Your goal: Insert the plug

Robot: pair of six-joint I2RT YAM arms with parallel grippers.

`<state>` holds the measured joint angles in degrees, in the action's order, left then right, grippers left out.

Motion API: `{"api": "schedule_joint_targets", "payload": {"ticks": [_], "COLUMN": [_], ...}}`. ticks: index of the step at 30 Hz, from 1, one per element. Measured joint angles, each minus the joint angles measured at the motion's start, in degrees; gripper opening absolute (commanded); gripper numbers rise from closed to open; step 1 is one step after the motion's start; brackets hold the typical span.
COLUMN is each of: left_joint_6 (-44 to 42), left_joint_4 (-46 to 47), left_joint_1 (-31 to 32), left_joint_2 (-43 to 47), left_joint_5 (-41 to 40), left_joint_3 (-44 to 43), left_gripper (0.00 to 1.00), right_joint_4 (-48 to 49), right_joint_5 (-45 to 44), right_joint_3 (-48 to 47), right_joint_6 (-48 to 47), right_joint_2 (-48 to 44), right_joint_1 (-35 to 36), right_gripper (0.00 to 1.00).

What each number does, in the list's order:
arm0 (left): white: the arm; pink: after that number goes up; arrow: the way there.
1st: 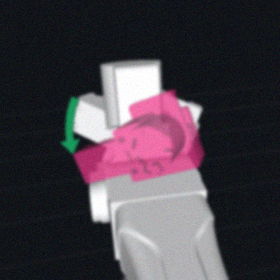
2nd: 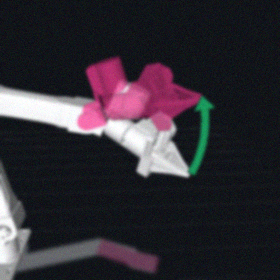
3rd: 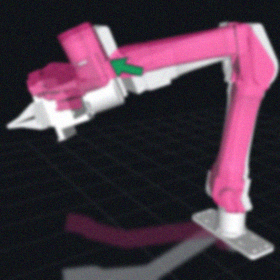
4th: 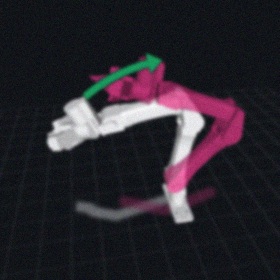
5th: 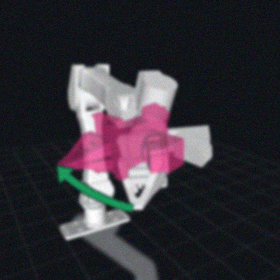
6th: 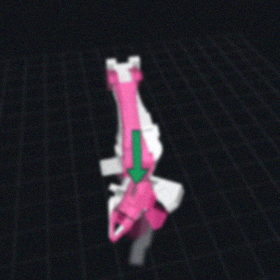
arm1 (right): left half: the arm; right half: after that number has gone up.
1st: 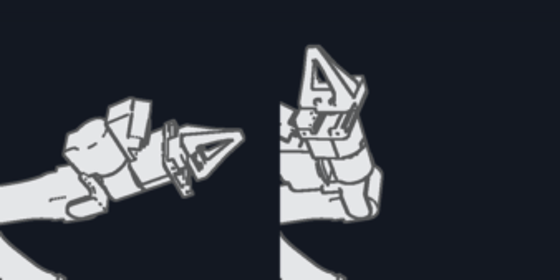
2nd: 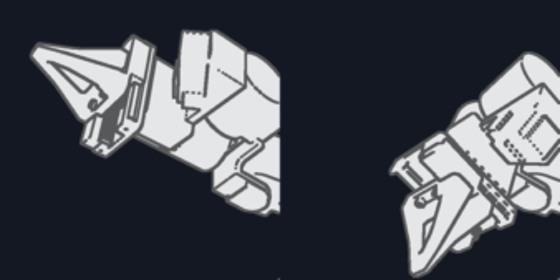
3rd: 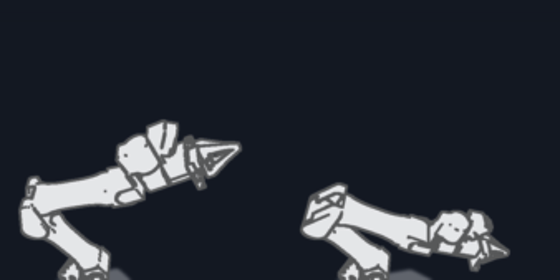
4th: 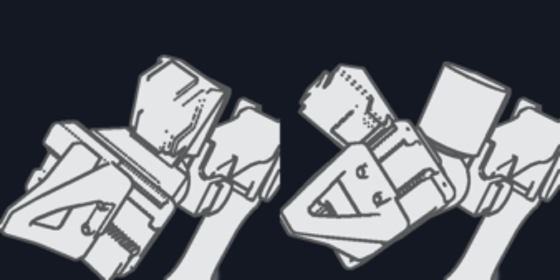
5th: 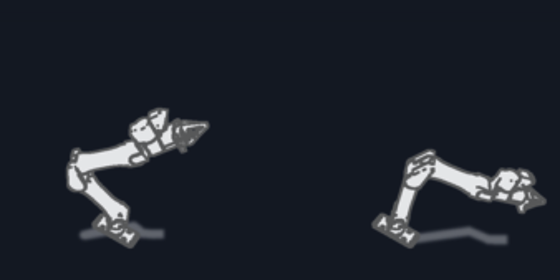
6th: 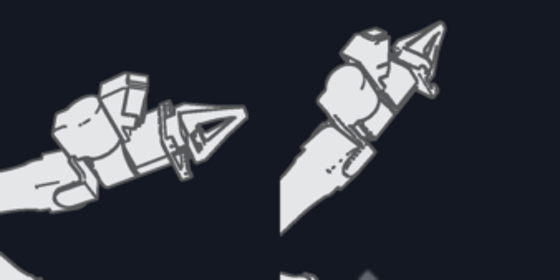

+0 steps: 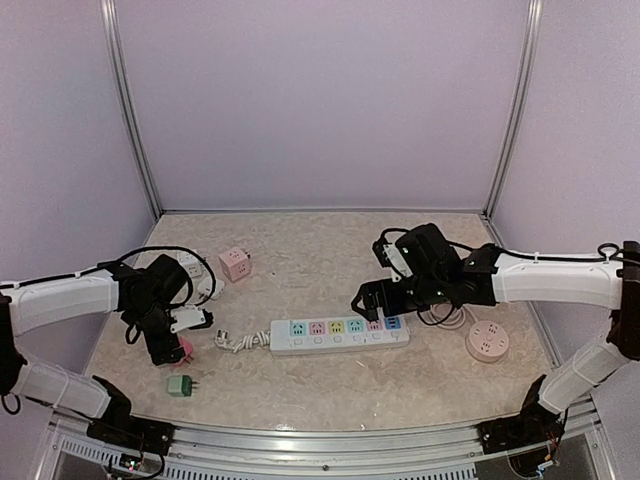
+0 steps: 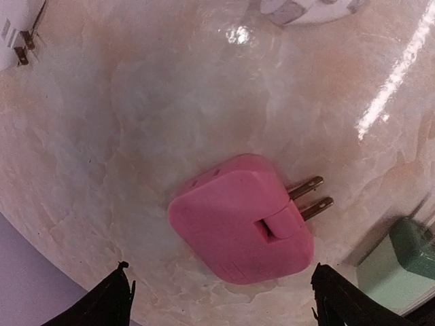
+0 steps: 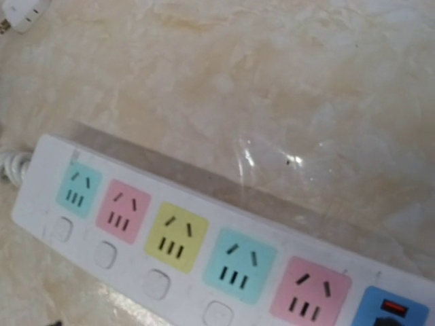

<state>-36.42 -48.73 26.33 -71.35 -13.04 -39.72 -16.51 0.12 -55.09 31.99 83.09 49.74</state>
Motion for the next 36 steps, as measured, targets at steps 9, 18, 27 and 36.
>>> {"api": "schedule_joint_targets", "payload": {"ticks": [9, 18, 27, 36], "left_joint_6": [-7.9, -10.3, -15.5, -17.9], "left_joint_4": [-3.4, -4.0, -3.5, -3.1], "left_joint_1": [6.5, 16.6, 17.4, 15.4], "left_joint_2": [13.0, 16.9, 11.2, 7.8], "left_joint_5": [12.5, 14.4, 7.1, 7.4], "left_joint_3": [0.9, 7.8, 10.6, 10.4], "left_gripper": [0.83, 0.86, 0.61, 0.32], "right_joint_4": [-0.2, -1.0, -1.4, -2.8], "right_joint_5": [1.2, 2.6, 2.6, 2.4], "right_joint_3": [-0.4, -7.1, -8.7, -9.2], "right_joint_6": [-0.7, -0.8, 0.5, 0.7], "right_joint_2": [5.8, 10.9, 12.1, 13.5], "right_joint_1": [0.0, 0.0, 0.0, 0.1], "right_gripper": [0.98, 0.98, 0.98, 0.98]}}
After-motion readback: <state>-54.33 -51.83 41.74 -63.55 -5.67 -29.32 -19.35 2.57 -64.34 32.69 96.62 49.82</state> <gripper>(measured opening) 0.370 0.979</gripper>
